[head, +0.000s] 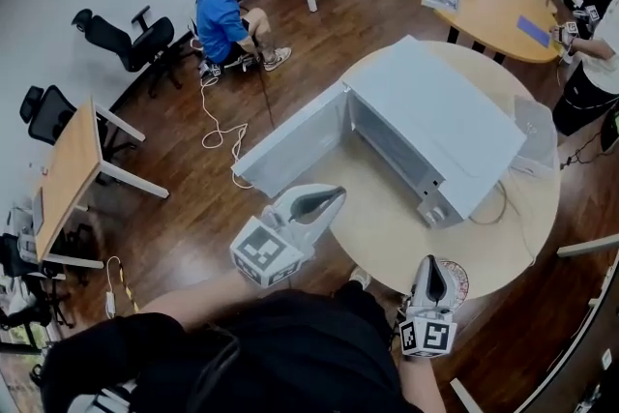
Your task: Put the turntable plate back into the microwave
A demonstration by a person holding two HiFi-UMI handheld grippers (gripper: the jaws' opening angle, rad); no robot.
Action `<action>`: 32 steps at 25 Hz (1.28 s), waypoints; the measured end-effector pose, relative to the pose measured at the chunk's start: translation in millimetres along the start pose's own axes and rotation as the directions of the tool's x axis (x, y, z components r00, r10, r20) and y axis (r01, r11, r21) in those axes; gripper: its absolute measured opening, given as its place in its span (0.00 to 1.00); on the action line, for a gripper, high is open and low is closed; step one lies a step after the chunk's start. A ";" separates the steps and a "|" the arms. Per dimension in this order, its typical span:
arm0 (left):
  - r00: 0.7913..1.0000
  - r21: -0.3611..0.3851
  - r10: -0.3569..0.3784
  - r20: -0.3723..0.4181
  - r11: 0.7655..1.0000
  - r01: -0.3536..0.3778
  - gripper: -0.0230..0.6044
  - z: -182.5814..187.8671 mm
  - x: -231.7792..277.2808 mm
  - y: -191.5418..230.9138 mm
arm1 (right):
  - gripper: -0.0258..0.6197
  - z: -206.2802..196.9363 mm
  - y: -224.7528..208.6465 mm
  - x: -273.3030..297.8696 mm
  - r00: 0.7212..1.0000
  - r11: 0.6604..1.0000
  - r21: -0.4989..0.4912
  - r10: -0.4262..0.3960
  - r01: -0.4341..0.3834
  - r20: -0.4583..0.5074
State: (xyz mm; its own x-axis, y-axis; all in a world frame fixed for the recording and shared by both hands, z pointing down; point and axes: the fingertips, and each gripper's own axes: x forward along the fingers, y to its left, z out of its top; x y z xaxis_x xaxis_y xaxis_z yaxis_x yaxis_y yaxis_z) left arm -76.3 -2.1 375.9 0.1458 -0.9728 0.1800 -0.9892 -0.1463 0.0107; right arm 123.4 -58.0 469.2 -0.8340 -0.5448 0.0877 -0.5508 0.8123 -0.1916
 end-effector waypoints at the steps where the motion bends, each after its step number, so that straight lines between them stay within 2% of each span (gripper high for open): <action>1: 1.000 -0.008 0.002 0.000 1.000 -0.002 0.04 0.0 2.9 2.0 | 0.04 2.5 -1.1 1.2 1.000 1.000 -0.004 0.004 -0.004 0.001; 4: 1.000 -0.028 0.019 -0.017 0.999 -0.020 0.04 -3.4 8.5 11.5 | 0.04 5.6 -4.6 10.4 1.000 0.999 -0.035 0.019 -0.019 -0.008; 7: 0.999 -0.023 0.027 -0.030 0.999 -0.027 0.04 -6.7 12.4 17.4 | 0.04 3.2 -13.7 27.1 1.000 1.000 -0.021 0.021 -0.021 -0.021; 13: 0.998 -0.042 0.060 -0.016 0.997 -0.061 0.04 -2.7 18.5 35.0 | 0.04 15.0 -8.2 48.5 0.997 0.996 -0.058 0.070 -0.071 -0.023; 21: 0.998 0.022 0.066 0.012 0.998 -0.066 0.04 5.5 18.9 53.2 | 0.04 19.7 -2.4 73.5 0.996 0.992 -0.091 0.083 -0.085 -0.024; 27: 1.000 0.049 0.013 0.029 0.999 -0.014 0.04 12.8 28.4 61.6 | 0.04 18.4 5.6 63.7 0.998 0.990 -0.133 0.029 -0.037 -0.061; 32: 0.997 0.079 -0.050 0.053 0.996 0.046 0.04 14.3 40.8 80.7 | 0.04 18.8 5.0 63.0 0.997 0.986 -0.157 -0.065 0.057 -0.046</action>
State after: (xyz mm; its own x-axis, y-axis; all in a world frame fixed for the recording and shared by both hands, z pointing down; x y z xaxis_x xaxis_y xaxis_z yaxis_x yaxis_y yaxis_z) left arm -149.9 -56.2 370.1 0.1960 -0.9723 0.1270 -0.9771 -0.2047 -0.0587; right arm 68.8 -92.2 455.5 -0.7971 -0.5863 0.1444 -0.5958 0.8025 -0.0307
